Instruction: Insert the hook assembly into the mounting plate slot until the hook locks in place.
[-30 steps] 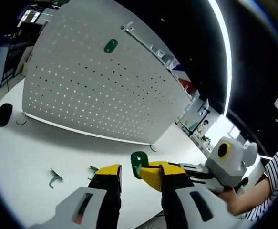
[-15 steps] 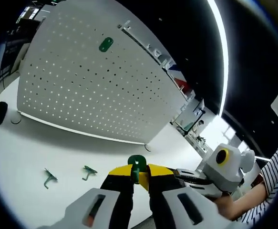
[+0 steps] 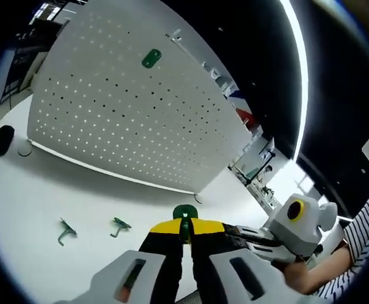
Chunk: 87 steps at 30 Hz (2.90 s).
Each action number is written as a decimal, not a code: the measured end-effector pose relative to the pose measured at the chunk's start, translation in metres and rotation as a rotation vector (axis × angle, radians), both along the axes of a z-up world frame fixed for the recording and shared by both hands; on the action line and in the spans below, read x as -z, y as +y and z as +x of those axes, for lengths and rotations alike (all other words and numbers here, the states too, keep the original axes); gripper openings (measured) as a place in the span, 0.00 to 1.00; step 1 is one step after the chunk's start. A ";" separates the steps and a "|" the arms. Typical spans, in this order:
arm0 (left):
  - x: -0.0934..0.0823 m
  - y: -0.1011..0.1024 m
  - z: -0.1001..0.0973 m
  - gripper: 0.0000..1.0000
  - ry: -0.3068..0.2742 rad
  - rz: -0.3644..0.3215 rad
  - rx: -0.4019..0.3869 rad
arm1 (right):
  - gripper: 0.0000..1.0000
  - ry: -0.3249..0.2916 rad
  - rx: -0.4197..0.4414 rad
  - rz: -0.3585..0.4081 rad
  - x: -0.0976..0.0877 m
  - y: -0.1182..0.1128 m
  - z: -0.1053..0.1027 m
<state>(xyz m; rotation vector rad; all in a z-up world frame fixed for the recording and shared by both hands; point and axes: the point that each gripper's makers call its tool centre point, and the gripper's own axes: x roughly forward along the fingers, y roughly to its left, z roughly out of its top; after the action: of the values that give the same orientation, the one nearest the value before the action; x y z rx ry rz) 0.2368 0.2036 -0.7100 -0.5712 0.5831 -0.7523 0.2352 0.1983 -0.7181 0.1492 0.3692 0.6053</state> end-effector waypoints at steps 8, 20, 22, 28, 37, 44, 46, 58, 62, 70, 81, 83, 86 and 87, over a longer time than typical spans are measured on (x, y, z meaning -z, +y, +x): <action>0.001 0.005 0.002 0.02 0.068 -0.062 -0.005 | 0.00 -0.005 -0.044 -0.007 0.001 0.005 0.004; -0.004 0.006 0.008 0.01 0.035 -0.040 -0.033 | 0.02 -0.023 -0.108 -0.065 -0.004 0.010 0.009; -0.007 0.003 0.007 0.01 0.016 -0.018 -0.016 | 0.04 -0.021 -0.109 -0.064 -0.005 0.011 0.008; -0.008 0.003 0.009 0.01 0.013 -0.022 -0.022 | 0.10 -0.017 -0.113 -0.061 -0.007 0.013 0.004; -0.016 0.016 0.020 0.01 -0.105 0.105 -0.075 | 0.23 -0.037 -0.101 -0.132 -0.004 0.004 -0.009; -0.019 0.025 0.028 0.01 -0.156 0.187 -0.107 | 0.33 -0.008 -0.064 -0.179 -0.002 -0.019 -0.023; -0.020 0.029 0.032 0.01 -0.200 0.247 -0.110 | 0.35 -0.009 -0.054 -0.202 -0.002 -0.027 -0.027; -0.027 0.043 0.040 0.01 -0.311 0.378 -0.143 | 0.44 0.053 -0.011 -0.280 0.028 -0.060 -0.052; -0.031 0.053 0.046 0.01 -0.342 0.418 -0.173 | 0.46 0.159 0.062 -0.199 0.043 -0.076 -0.064; -0.050 0.075 0.060 0.01 -0.404 0.460 -0.272 | 0.50 0.181 0.042 -0.353 0.079 -0.098 -0.084; -0.085 0.092 0.077 0.01 -0.514 0.471 -0.417 | 0.59 0.112 0.045 -0.418 0.082 -0.096 -0.085; -0.088 0.093 0.081 0.01 -0.523 0.479 -0.425 | 0.60 0.117 0.045 -0.412 0.083 -0.097 -0.085; -0.090 0.094 0.085 0.01 -0.536 0.492 -0.429 | 0.62 0.117 0.036 -0.448 0.087 -0.098 -0.085; -0.091 0.094 0.086 0.01 -0.541 0.497 -0.430 | 0.64 0.111 0.033 -0.459 0.088 -0.098 -0.085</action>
<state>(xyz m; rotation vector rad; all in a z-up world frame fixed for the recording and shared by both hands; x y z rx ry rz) 0.3229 0.2976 -0.6185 -0.0122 0.1180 -0.3063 0.1507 0.1002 -0.8060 -0.2516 0.6024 0.4670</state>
